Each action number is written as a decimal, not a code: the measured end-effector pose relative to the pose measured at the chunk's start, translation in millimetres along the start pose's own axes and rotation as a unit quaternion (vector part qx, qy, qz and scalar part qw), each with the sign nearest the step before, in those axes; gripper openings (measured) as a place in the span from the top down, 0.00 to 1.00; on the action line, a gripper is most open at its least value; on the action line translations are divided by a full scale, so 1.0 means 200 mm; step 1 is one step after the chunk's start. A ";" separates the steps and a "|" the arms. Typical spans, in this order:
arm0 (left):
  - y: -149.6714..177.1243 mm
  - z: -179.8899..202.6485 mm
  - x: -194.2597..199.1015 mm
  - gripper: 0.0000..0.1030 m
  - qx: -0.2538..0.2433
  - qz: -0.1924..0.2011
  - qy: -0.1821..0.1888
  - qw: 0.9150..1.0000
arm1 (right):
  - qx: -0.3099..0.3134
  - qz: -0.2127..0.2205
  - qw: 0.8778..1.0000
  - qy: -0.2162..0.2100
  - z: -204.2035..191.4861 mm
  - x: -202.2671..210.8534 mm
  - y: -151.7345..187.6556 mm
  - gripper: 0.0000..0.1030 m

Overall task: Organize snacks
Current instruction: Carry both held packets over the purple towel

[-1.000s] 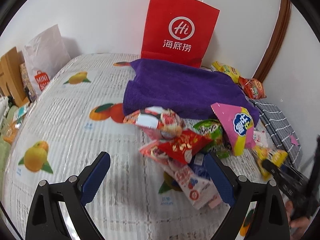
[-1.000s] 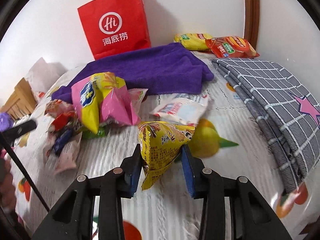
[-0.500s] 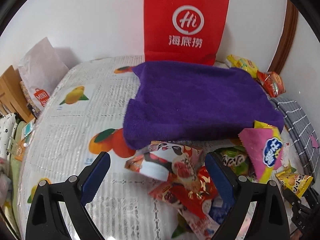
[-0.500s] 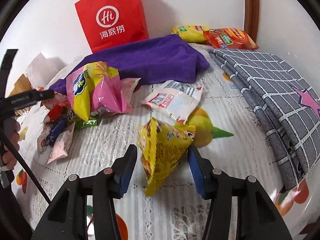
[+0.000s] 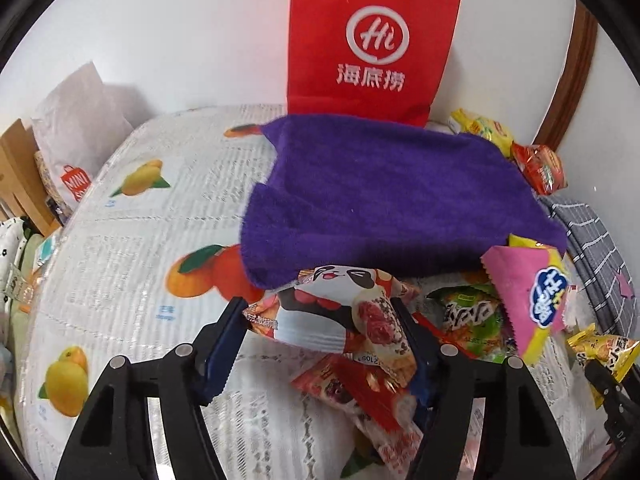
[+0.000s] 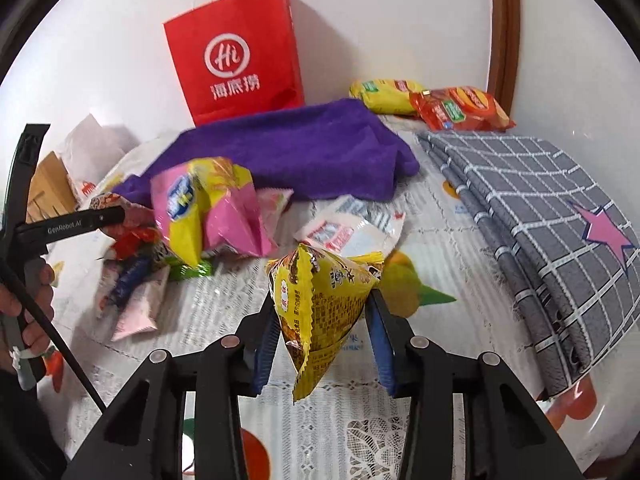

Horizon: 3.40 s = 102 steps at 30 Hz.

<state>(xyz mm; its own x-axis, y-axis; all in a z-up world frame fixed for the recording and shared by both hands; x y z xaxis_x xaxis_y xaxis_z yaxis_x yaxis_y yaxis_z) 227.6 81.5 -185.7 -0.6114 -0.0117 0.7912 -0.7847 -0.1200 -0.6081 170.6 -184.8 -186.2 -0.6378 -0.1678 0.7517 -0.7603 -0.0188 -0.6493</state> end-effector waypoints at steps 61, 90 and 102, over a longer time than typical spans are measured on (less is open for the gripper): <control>-0.58 0.13 -0.30 0.34 0.049 0.041 0.009 0.998 | 0.011 0.025 1.000 -0.012 0.06 -0.79 -0.88 0.60; -0.53 0.17 -0.36 0.33 0.043 0.019 0.012 0.999 | -0.009 -0.008 0.999 -0.040 0.08 -0.87 -0.84 0.59; -0.52 0.16 -0.39 0.33 0.042 0.003 0.004 0.999 | -0.004 -0.020 0.999 -0.041 0.06 -0.88 -0.82 0.55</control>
<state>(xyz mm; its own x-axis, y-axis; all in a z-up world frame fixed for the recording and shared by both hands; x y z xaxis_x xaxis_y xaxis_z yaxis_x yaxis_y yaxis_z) 360.2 63.6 -182.8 -0.6176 -0.0050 0.7865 -0.7694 -0.2037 -0.6054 410.3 -164.7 -213.5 -0.5951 -0.2475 0.7646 -0.7859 -0.0194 -0.6180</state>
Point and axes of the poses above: each gripper's, at about its wrist camera, not at the fingertips, and x roughly against the way its jaws point, z to its right, y to its underside, the point moved 8 cm from there along -x, roughly the way its jaws point
